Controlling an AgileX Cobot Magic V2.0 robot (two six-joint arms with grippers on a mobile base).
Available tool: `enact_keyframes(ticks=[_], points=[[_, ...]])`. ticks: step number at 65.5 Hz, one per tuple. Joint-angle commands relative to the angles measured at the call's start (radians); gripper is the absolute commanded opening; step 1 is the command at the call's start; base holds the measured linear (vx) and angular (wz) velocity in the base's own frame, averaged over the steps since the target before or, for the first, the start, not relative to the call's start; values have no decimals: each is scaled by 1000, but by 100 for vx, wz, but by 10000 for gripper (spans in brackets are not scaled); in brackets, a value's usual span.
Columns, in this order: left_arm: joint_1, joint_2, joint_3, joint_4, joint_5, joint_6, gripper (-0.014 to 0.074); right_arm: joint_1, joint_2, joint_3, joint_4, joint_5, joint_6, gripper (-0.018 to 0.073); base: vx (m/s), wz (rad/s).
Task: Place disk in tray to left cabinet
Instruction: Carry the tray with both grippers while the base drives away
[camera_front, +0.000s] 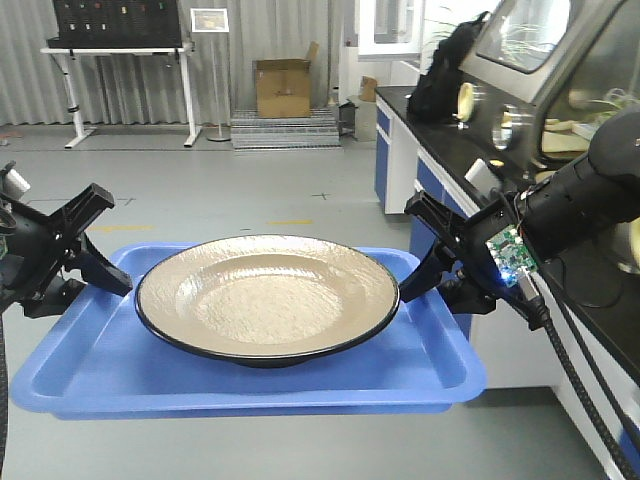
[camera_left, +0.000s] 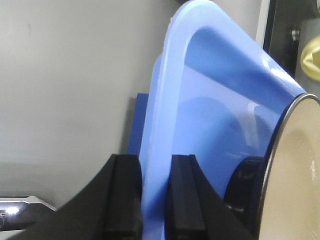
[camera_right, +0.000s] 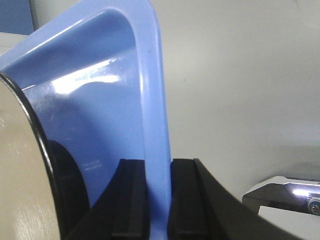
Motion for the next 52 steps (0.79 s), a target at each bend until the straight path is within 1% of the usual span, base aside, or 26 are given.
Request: enact_keyframes(ticks=[1,25,52], points=[[-26,-53,-37,-206,23,-30,-1,20,-57,-39,192,-39,14,-2,41,20],[-26,-53,-37,-206,23,-30,-1,20,-57,-39,185,-39,14,-2,45,22],[-26,-53,-37,-207,23,-30,-1,20,-57,-39,183,-39,14,-2,53,17]])
